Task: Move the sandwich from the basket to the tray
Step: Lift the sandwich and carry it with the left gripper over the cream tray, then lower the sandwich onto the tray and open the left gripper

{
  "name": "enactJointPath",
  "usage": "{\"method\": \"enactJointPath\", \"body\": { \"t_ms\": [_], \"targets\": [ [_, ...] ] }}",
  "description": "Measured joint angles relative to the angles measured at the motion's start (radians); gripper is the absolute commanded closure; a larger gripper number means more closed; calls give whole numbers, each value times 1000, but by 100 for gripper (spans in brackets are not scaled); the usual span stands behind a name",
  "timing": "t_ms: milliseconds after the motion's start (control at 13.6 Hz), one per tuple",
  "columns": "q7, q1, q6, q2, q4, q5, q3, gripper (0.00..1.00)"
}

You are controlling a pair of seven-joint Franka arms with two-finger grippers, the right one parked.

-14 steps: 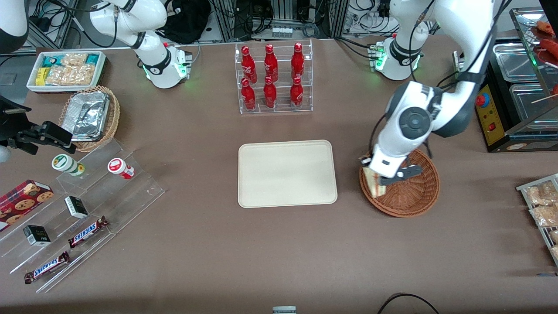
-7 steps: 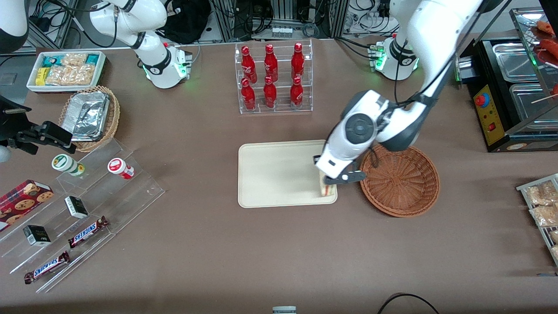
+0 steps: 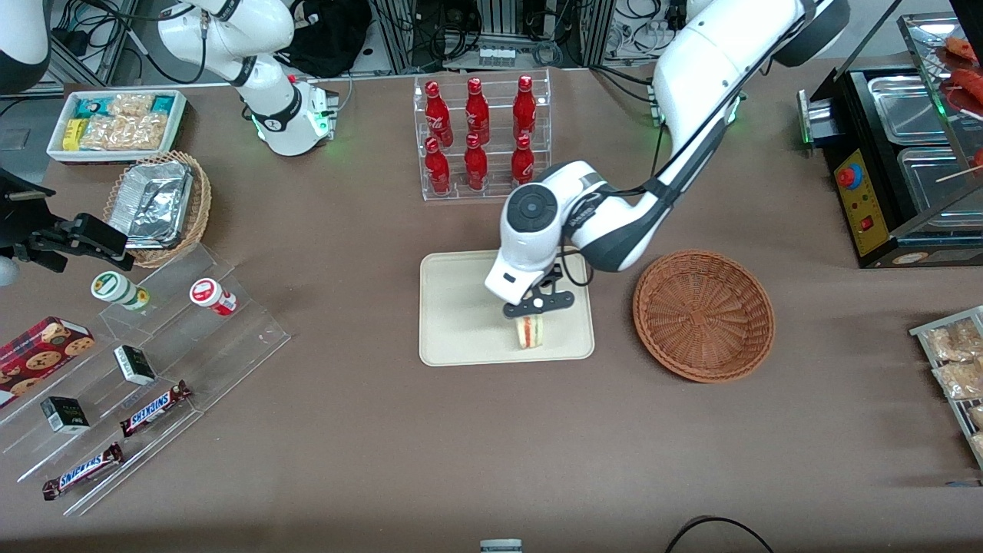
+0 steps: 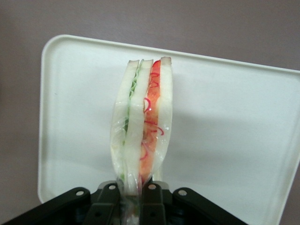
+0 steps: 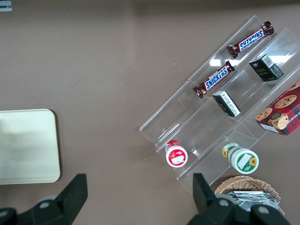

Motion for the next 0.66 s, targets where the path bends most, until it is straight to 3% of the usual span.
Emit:
{"method": "enactJointPath", "body": {
  "t_ms": [369,664],
  "targets": [
    [-65,-142,-46,85,115,6,87,94],
    [-67,-151,-48,114,137,6,93,94]
  ]
}}
